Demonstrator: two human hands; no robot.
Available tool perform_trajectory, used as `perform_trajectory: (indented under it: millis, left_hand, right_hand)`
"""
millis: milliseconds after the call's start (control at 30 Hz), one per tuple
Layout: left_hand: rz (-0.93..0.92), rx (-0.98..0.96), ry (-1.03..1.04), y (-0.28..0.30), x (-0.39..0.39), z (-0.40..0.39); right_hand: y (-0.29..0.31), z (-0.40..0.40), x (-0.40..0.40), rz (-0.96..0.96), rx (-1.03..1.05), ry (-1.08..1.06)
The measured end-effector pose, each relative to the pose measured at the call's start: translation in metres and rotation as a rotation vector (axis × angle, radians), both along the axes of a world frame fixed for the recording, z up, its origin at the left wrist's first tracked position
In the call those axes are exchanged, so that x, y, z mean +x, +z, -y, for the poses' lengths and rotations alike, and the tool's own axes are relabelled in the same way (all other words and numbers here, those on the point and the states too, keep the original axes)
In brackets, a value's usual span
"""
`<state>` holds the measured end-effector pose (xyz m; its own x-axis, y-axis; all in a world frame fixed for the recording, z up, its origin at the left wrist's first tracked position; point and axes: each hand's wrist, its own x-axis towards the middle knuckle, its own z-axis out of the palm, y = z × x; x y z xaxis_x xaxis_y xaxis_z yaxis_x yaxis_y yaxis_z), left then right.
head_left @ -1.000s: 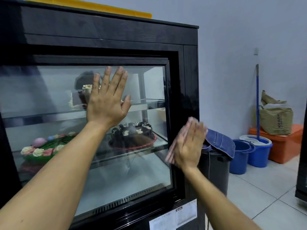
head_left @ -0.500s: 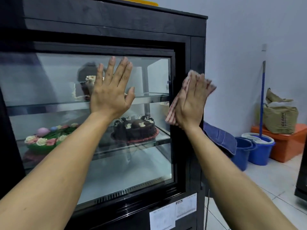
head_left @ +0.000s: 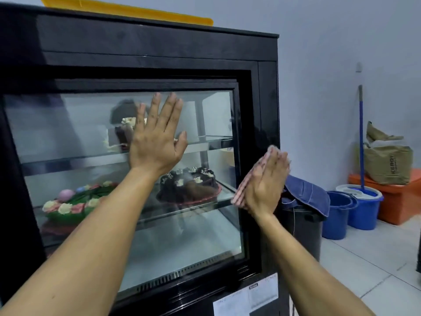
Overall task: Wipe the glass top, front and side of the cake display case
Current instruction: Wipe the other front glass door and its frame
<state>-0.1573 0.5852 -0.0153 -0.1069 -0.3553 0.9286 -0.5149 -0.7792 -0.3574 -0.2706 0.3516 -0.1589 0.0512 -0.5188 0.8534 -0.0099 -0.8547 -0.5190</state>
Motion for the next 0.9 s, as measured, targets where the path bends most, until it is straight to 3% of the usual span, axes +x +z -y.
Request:
perform_trajectory:
  millis: [167,267,400,467,600,767,900]
  left_hand:
    - [0.012,0.003,0.008,0.002,-0.001,-0.002]
    - [0.005,0.006,0.008,0.001,-0.002,-0.002]
    - [-0.052,-0.027,-0.032,0.000,-0.007,-0.004]
    - [-0.074,-0.062,-0.059,0.000,-0.010,-0.006]
    - [-0.099,-0.099,-0.051,0.001,-0.010,-0.007]
    - [-0.091,-0.093,-0.012,0.000,-0.006,-0.005]
    - [-0.086,-0.085,-0.030,0.000,-0.006,-0.005]
  right_hand:
    - [0.202,0.004,0.008,0.068,-0.002,-0.082]
    - [0.257,-0.018,0.016,0.047,-0.047,-0.134]
    - [0.247,-0.067,0.028,0.042,-0.523,-0.039]
    - [0.215,-0.075,0.036,0.051,-0.616,0.026]
    - [0.144,-0.065,0.043,-0.037,-0.416,0.044]
    - [0.177,-0.063,0.049,0.037,-0.193,-0.009]
    - [0.166,-0.050,0.048,0.039,-0.274,0.020]
